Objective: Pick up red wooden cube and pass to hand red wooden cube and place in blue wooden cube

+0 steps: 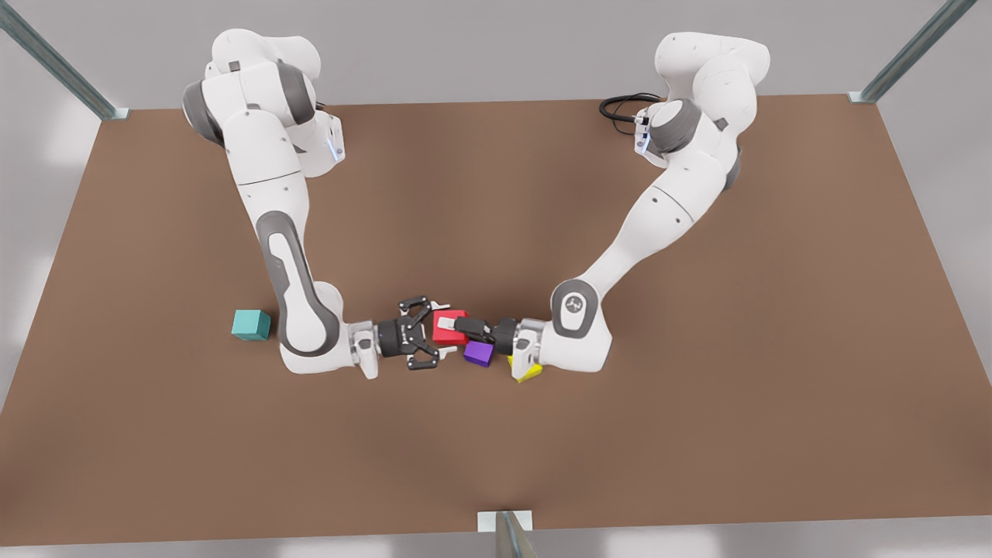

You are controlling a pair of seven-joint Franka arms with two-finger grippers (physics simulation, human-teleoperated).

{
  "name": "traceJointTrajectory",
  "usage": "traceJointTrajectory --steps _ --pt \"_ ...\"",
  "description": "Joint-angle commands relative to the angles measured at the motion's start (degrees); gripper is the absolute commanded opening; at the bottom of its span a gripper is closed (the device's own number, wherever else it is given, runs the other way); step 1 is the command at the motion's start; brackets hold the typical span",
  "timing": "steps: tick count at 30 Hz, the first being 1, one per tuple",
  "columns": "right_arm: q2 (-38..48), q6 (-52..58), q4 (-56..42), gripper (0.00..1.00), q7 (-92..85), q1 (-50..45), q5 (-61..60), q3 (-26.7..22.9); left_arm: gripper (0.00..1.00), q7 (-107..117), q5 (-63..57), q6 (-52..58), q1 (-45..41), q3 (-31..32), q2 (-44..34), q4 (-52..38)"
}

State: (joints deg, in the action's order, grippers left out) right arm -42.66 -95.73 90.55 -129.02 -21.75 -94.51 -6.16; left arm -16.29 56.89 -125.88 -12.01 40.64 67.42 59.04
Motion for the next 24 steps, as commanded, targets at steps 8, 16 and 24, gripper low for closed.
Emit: traceJointTrajectory --steps 8,16,24 --pt "-0.49 -1.04 -0.11 0.43 -2.90 -0.75 -1.20 0.01 0.57 -4.01 1.20 -1.83 -0.38 0.05 0.17 -0.41" --pt "-0.40 -1.04 -0.03 0.43 -2.81 -0.31 -1.03 0.01 1.00 -1.72 2.70 -1.12 1.11 -0.13 -0.45 0.11" --pt "4.60 -0.42 1.47 0.44 3.94 2.76 12.49 -4.29 1.00 18.75 -35.25 42.28 26.86 0.75 -8.52 -2.34"
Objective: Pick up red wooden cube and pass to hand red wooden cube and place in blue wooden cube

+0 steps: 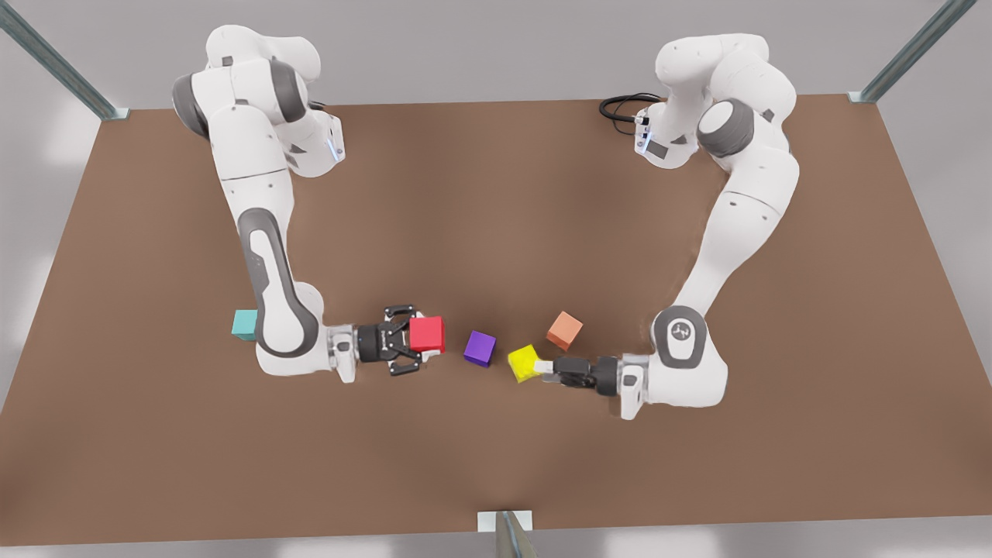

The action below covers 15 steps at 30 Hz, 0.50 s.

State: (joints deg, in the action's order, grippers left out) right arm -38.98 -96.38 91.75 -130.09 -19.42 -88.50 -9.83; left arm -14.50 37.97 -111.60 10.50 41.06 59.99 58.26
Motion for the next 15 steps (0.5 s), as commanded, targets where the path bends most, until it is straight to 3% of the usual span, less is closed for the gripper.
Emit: traceJointTrajectory --steps 1,5,7,8,9,12,15 --pt "3.20 0.31 0.18 0.44 11.16 0.43 14.65 -3.70 1.00 17.40 -26.61 32.67 7.69 0.43 -5.75 -1.83" --pt "9.88 0.93 0.09 0.44 39.54 0.43 49.17 -11.52 1.00 31.63 -59.85 44.88 1.01 0.95 -19.38 -1.65" --pt "10.76 -0.21 0.18 0.44 49.05 0.08 66.87 -14.96 1.00 34.37 -59.85 47.00 2.86 0.08 -22.54 -1.48" --pt "10.94 -1.79 0.27 0.44 49.76 -0.01 71.44 -16.01 1.00 34.02 -57.58 44.46 0.06 -8.25 -30.87 6.23" --pt "11.20 -2.76 0.36 0.44 49.85 -0.09 73.91 -17.15 1.00 28.06 -44.66 33.64 -11.01 -27.41 -46.26 23.82" --pt "15.69 -15.94 9.32 0.45 51.34 -0.27 82.17 -17.95 1.00 14.67 -44.12 38.91 -14.10 -29.99 -49.18 25.42" --pt "18.23 -17.52 13.54 0.44 51.34 -0.09 85.33 -18.03 1.00 17.14 -41.48 39.00 -13.93 -29.37 -48.12 23.13"
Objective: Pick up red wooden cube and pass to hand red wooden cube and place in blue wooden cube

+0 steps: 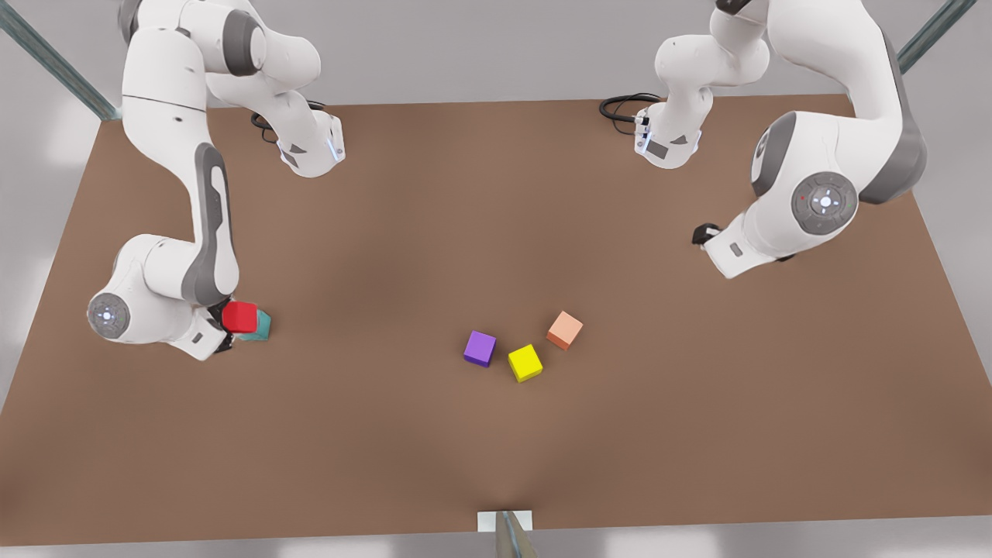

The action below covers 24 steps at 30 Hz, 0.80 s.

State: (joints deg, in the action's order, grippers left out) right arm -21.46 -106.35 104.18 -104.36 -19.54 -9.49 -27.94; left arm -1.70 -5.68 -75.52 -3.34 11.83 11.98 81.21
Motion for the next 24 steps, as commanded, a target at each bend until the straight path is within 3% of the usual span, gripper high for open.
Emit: traceJointTrajectory --steps 1,8,24 --pt "1.25 -8.70 2.43 0.44 25.61 0.21 7.73 -0.27 1.00 5.47 2.78 1.69 -0.78 0.04 0.76 -2.19" --pt "4.94 -25.40 15.61 0.44 25.61 0.47 8.61 -0.27 1.00 6.36 1.64 -0.95 -0.70 -0.22 6.48 -9.22" --pt "3.62 -31.64 21.59 0.44 26.76 0.21 6.69 0.08 1.00 6.27 1.82 -0.86 -0.96 -0.14 6.56 -9.14"
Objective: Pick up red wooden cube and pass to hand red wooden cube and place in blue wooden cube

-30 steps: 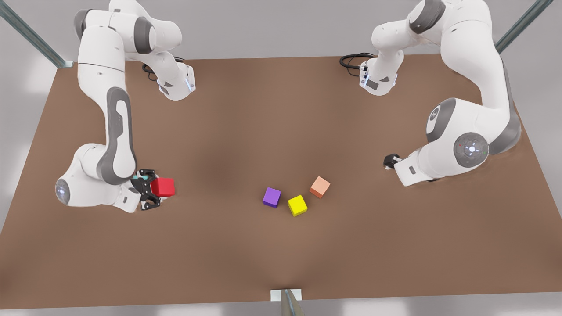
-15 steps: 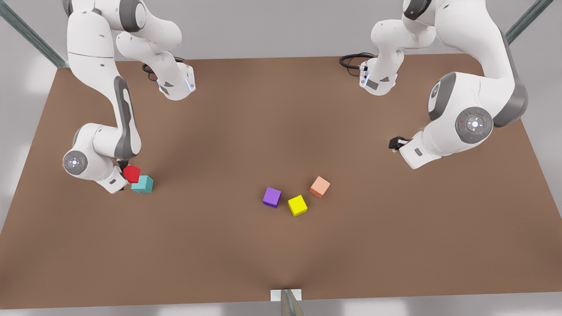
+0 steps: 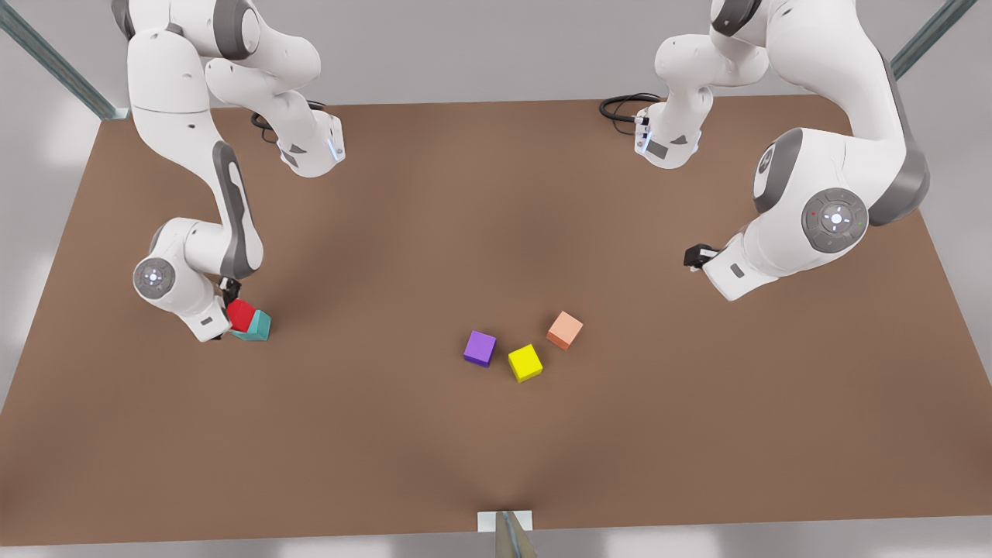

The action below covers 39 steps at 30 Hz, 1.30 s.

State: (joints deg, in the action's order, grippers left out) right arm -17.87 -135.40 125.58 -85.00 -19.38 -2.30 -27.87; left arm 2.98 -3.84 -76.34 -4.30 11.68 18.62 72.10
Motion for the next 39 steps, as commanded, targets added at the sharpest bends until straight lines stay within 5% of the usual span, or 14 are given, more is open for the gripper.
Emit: traceJointTrajectory --steps 1,10,11,12,24,31,33,39 --pt "-0.15 -2.94 0.37 0.44 7.39 0.04 -0.69 0.01 1.00 1.59 -0.03 -0.04 -0.01 0.01 -0.07 -0.02" --pt "-1.38 -3.73 1.07 0.44 7.39 0.13 -1.83 0.01 1.00 1.59 0.15 0.14 0.25 0.01 -0.07 0.06" --pt "-1.38 -3.73 1.07 0.56 7.39 0.04 -2.10 0.10 1.00 1.59 0.06 0.14 -0.01 0.01 -0.07 0.15" --pt "-1.38 -3.64 1.07 1.00 7.92 -0.05 -2.71 0.10 1.00 1.59 0.15 0.14 0.17 0.01 -0.07 0.15" --pt "0.73 0.31 -0.86 1.00 8.01 -0.40 -2.80 0.45 1.00 1.68 0.06 0.14 -0.18 0.10 -0.07 0.15" --pt "2.31 17.00 -11.57 1.00 14.77 -2.42 -7.99 0.45 1.00 1.59 0.06 0.31 0.17 0.10 -0.07 0.15" --pt "1.87 22.63 -15.44 1.00 22.14 -3.30 -7.99 0.45 1.00 1.68 0.06 0.31 0.08 0.10 -0.07 0.24" --pt "-2.88 45.83 -38.12 1.00 90.09 -2.77 -8.51 0.19 1.00 1.59 0.06 0.31 0.08 0.10 -0.07 0.15"
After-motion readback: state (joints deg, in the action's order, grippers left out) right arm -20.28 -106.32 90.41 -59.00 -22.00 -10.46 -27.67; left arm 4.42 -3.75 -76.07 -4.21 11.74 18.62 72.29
